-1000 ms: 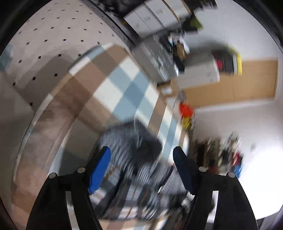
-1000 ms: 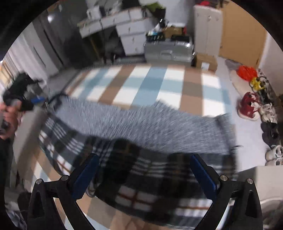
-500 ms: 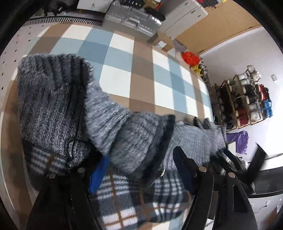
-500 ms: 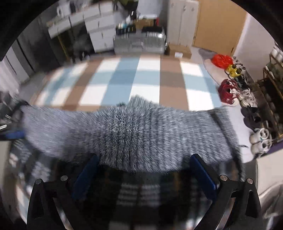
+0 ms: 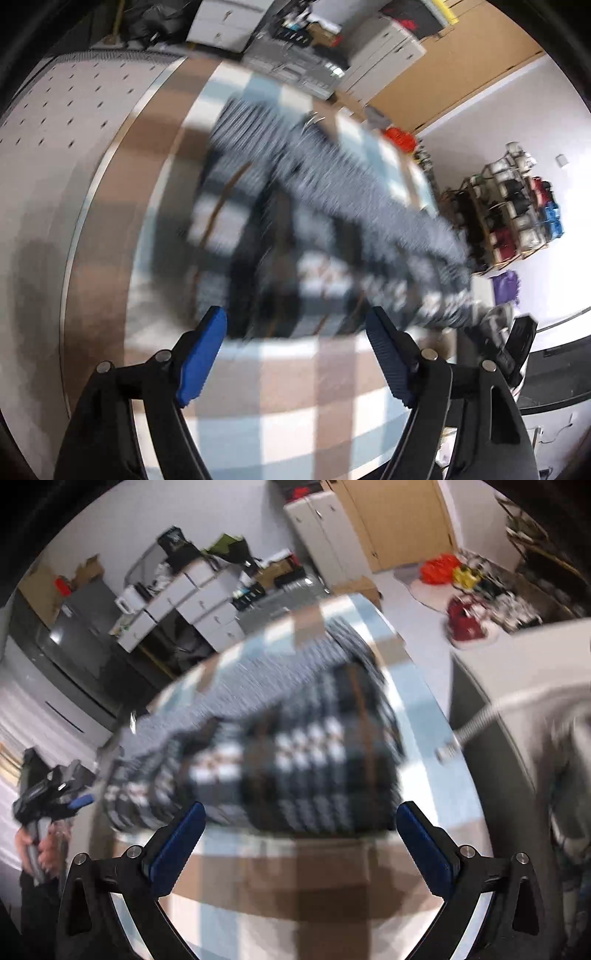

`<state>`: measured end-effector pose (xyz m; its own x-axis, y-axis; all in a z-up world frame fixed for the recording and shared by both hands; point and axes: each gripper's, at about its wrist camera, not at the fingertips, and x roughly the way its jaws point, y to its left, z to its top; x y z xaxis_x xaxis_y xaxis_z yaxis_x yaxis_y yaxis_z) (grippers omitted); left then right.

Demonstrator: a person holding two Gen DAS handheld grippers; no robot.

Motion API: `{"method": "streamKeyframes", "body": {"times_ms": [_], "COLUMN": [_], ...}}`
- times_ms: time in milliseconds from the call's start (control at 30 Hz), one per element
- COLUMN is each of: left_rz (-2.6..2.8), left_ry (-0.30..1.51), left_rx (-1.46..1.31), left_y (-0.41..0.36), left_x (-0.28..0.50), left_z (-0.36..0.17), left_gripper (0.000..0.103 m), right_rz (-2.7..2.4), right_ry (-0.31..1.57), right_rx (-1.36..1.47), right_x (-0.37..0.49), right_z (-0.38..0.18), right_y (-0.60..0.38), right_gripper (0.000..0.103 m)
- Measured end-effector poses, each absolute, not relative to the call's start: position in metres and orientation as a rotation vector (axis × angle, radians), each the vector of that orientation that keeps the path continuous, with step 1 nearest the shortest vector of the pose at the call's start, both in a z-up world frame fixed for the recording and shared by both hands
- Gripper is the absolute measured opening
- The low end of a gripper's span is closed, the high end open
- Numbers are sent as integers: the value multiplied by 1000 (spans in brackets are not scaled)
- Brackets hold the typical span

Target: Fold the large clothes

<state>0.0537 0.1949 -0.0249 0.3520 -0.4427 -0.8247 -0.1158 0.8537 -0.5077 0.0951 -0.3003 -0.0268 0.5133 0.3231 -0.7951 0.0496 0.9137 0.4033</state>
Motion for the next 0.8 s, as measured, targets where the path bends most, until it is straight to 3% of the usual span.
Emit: {"method": "streamKeyframes", "body": {"times_ms": [300, 367, 433, 467, 500, 533, 567, 800], "left_rz": [-151, -188, -231, -256, -277, -302, -311, -286], "left_ry": [1216, 1200, 1167, 1161, 1161, 1166, 1173, 1138], "left_rx": [-704, -695, -676, -668, -658, -643, -615, -505], "left_y": [216, 213, 208, 207, 204, 201, 199, 196], "left_x": [61, 67, 73, 73, 76, 80, 83, 88], "left_z": [-84, -86, -84, -85, -85, -85, -85, -67], "left_gripper": [74, 74, 74, 71, 46, 30, 21, 13], "right_rz": [292, 283, 288, 287, 291, 286, 290, 241], "right_ry": [1031, 1037, 1036, 1031, 1022, 1019, 1021, 978], "right_rx": [516, 512, 501, 493, 482, 462, 447, 331], "right_x": [124, 129, 133, 135, 135, 135, 134, 130], "right_z": [-60, -61, -62, -63, -63, -62, -62, -41], "right_y": [-314, -310, -306, -305, -302, -299, -296, -286], "right_gripper": [101, 88, 82, 68, 52, 45, 30, 21]}}
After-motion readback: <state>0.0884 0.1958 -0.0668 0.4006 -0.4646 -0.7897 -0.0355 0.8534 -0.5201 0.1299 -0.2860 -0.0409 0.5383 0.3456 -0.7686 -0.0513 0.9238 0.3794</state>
